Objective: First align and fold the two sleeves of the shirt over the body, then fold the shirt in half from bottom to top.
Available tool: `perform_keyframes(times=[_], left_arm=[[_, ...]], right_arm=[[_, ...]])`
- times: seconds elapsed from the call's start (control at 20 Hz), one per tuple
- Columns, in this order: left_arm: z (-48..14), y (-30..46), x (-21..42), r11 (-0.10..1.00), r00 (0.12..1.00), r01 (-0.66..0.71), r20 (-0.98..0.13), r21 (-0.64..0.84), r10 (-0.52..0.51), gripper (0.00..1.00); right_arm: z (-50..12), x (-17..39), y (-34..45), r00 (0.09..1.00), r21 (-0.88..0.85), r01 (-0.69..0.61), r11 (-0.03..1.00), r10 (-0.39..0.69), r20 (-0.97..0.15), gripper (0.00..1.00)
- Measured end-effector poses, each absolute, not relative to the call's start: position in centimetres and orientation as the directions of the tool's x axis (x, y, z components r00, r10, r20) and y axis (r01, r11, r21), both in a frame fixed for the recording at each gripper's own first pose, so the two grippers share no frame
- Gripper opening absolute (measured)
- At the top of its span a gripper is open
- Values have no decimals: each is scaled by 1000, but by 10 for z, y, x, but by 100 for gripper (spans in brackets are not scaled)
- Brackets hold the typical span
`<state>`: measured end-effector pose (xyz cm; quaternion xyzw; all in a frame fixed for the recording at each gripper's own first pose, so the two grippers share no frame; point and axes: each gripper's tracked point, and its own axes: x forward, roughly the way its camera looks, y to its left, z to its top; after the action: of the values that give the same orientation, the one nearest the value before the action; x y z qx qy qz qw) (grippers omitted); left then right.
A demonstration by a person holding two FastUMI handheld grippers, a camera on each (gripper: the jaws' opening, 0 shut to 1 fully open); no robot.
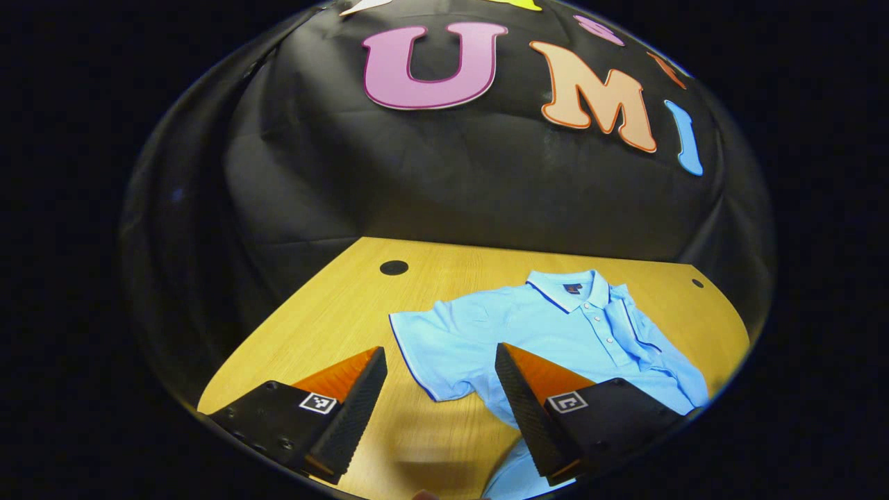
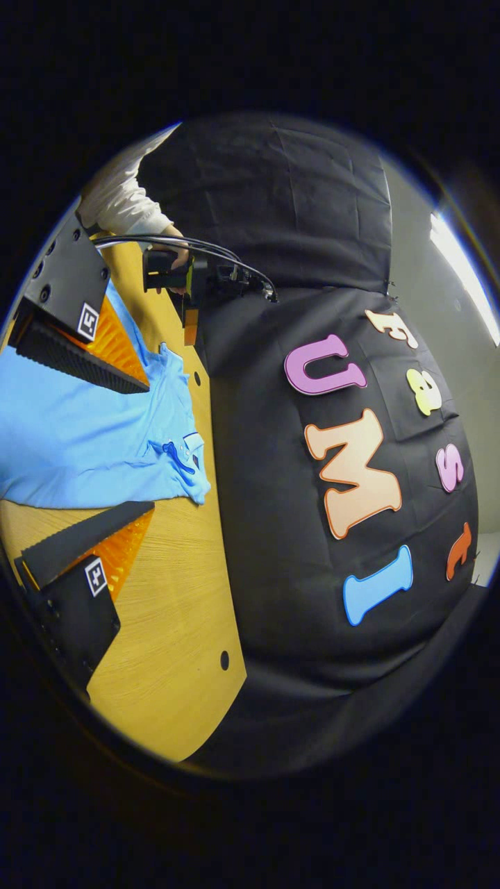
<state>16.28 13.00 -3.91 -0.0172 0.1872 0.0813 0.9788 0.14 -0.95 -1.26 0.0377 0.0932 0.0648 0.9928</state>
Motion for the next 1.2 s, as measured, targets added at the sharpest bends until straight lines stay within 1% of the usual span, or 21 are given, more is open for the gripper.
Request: perform_keyframes(times=[0.2, 0.35, 0.45, 0.5, 0.55, 0.8, 0.95, 1.0, 1.05, 1.1, 1.15, 1.2], left_arm=[[-69, 147, 192, 979, 875, -205, -448, -3, 182, 93], [-84, 156, 199, 976, 849, -219, -494, -2, 190, 93], [-92, 155, 200, 977, 835, -212, -517, 9, 186, 91], [-95, 155, 200, 977, 828, -211, -529, 16, 187, 86], [-98, 154, 201, 978, 823, -209, -537, 17, 185, 84], [-100, 155, 201, 976, 813, -217, -547, 35, 200, 84], [-101, 155, 202, 977, 814, -209, -548, 33, 193, 78], [-101, 151, 203, 979, 816, -204, -548, 29, 186, 68], [-101, 149, 203, 980, 815, -198, -551, 26, 180, 61], [-102, 145, 206, 982, 818, -187, -552, 17, 165, 48], [-102, 140, 206, 985, 819, -175, -554, 11, 151, 42], [-102, 137, 206, 985, 818, -170, -556, 7, 145, 19]], right_arm=[[-11, -1, -9, 973, 90, -126, 988, 141, -185, 97], [-4, -1, -19, 979, 85, -108, 991, 121, -166, 97], [-1, -1, -23, 981, 89, -98, 991, 111, -158, 97], [1, -2, -25, 982, 90, -96, 991, 109, -155, 97], [2, -3, -28, 982, 89, -93, 992, 106, -154, 97], [8, -4, -41, 986, 88, -69, 994, 81, -147, 97], [14, -5, -45, 988, 113, -67, 991, 82, -131, 97], [15, -5, -46, 989, 119, -66, 991, 81, -127, 97], [14, -4, -48, 989, 121, -61, 991, 77, -129, 97], [14, -4, -50, 989, 121, -58, 991, 73, -129, 97], [14, -5, -52, 989, 119, -54, 991, 70, -128, 97], [12, -6, -53, 989, 117, -52, 992, 67, -133, 97]])
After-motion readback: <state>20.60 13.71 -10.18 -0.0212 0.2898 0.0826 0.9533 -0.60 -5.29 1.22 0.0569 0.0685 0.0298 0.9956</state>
